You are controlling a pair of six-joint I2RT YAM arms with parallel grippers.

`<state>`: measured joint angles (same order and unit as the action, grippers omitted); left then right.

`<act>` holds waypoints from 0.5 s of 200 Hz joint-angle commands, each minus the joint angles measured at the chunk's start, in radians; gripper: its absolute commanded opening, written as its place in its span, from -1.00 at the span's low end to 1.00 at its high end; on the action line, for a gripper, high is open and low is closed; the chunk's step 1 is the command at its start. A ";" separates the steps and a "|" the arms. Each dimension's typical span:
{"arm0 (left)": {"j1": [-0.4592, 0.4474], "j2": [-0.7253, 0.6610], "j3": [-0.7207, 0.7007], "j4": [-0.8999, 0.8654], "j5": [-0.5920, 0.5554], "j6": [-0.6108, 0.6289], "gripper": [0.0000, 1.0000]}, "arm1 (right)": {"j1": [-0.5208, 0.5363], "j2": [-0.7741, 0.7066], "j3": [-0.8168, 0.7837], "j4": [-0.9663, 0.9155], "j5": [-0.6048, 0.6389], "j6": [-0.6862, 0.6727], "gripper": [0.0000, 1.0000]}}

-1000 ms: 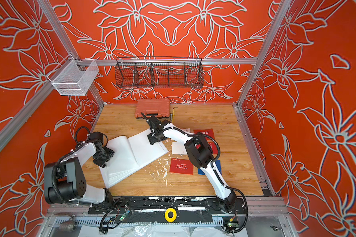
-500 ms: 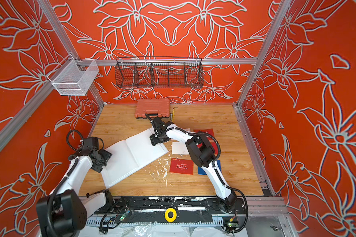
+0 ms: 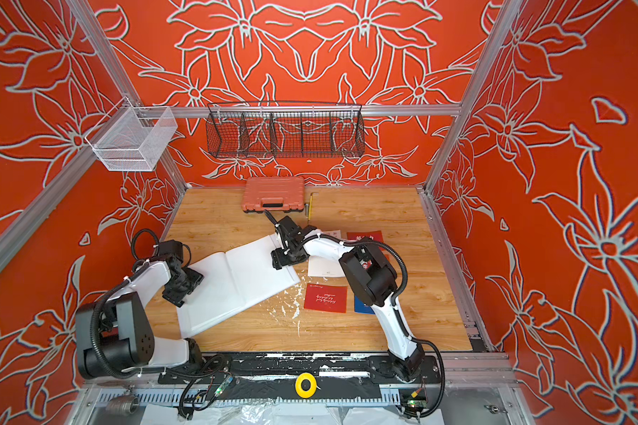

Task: Place the photos into the photo albums
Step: Adjust the photo album at the center of the board.

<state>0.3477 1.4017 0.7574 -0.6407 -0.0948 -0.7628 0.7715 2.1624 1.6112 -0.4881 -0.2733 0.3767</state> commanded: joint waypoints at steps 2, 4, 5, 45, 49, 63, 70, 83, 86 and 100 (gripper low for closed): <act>0.003 0.056 0.022 -0.007 -0.008 0.002 0.46 | 0.040 -0.011 -0.095 -0.075 -0.027 0.048 0.47; 0.004 0.061 0.025 -0.006 -0.006 0.003 0.46 | 0.041 -0.014 -0.102 -0.072 -0.027 0.052 0.47; 0.005 0.065 0.026 -0.005 -0.005 0.003 0.46 | 0.041 -0.016 -0.106 -0.070 -0.027 0.053 0.47; 0.003 0.209 0.092 0.017 0.068 0.017 0.46 | 0.075 -0.088 -0.233 -0.023 -0.031 0.105 0.45; 0.003 0.224 0.099 0.020 0.075 0.020 0.46 | 0.078 -0.096 -0.247 -0.016 -0.034 0.114 0.46; 0.003 0.262 0.121 0.030 0.101 0.032 0.45 | 0.097 -0.129 -0.286 0.003 -0.040 0.133 0.46; 0.003 0.271 0.128 0.034 0.109 0.036 0.45 | 0.107 -0.142 -0.298 0.004 -0.039 0.138 0.46; 0.003 0.261 0.128 0.041 0.115 0.043 0.45 | 0.119 -0.171 -0.312 0.001 -0.023 0.137 0.46; 0.002 0.254 0.126 0.043 0.114 0.043 0.45 | 0.120 -0.177 -0.313 -0.002 -0.018 0.135 0.46; -0.004 0.199 0.114 0.044 0.097 0.046 0.46 | 0.120 -0.205 -0.305 -0.019 0.008 0.114 0.47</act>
<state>0.3504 1.5948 0.9237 -0.6388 -0.0570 -0.7193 0.8665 1.9755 1.3331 -0.4164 -0.2687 0.4690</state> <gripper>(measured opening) 0.728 0.731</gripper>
